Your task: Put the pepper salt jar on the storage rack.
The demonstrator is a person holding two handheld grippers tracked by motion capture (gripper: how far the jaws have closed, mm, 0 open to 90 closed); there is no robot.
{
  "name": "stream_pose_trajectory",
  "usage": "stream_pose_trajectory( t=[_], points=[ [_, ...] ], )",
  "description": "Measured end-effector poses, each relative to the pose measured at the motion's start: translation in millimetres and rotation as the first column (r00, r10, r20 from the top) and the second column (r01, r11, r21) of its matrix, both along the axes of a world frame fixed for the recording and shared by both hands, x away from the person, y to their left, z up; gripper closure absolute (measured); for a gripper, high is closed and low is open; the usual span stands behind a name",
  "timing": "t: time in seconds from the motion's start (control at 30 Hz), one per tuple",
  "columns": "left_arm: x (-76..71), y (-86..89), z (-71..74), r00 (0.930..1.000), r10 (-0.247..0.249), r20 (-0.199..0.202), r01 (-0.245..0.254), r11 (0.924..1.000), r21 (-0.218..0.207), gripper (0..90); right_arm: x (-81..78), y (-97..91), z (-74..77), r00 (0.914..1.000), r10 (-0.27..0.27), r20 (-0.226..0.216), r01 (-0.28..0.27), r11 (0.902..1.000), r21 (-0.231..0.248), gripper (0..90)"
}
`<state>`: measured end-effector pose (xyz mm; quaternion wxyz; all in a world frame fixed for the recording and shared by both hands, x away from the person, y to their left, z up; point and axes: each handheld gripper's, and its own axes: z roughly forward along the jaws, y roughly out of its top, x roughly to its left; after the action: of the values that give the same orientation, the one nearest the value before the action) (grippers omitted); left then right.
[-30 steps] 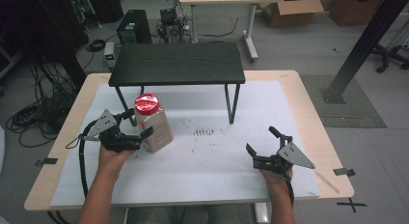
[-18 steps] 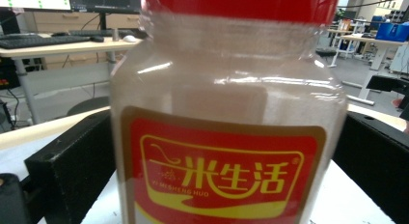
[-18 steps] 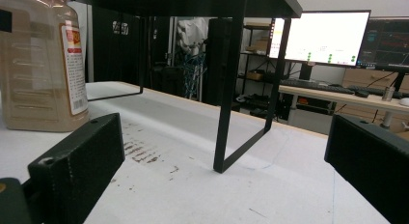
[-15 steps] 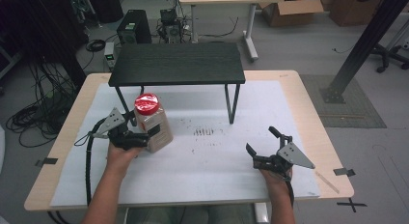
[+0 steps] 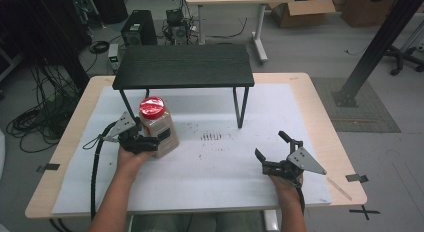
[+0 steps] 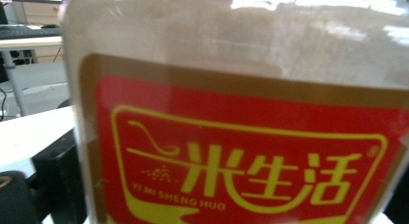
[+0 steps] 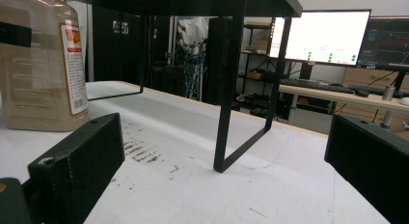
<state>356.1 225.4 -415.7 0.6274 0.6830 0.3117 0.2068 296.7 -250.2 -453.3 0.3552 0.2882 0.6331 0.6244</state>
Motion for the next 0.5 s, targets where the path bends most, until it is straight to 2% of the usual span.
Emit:
stream_pose_trajectory(
  t=[0.27,0.4,0.5],
  points=[
    [2.0,1.1,-1.4,1.0000,-0.001,-0.001,0.001,1.0000,-0.005,8.5,0.0,0.1,0.0,1.0000,0.000,-0.002,0.000,1.0000,0.000,0.2],
    [1.5,0.8,-1.8,0.9998,-0.015,0.013,0.015,0.9999,0.003,12.6,0.0,0.2,0.1,1.0000,-0.001,-0.002,0.001,1.0000,0.000,0.2],
    [1.2,0.7,-2.5,0.9998,-0.009,0.019,0.009,0.9999,0.010,14.5,0.1,0.2,0.1,1.0000,-0.001,-0.001,0.001,1.0000,-0.002,0.2]
  ],
)
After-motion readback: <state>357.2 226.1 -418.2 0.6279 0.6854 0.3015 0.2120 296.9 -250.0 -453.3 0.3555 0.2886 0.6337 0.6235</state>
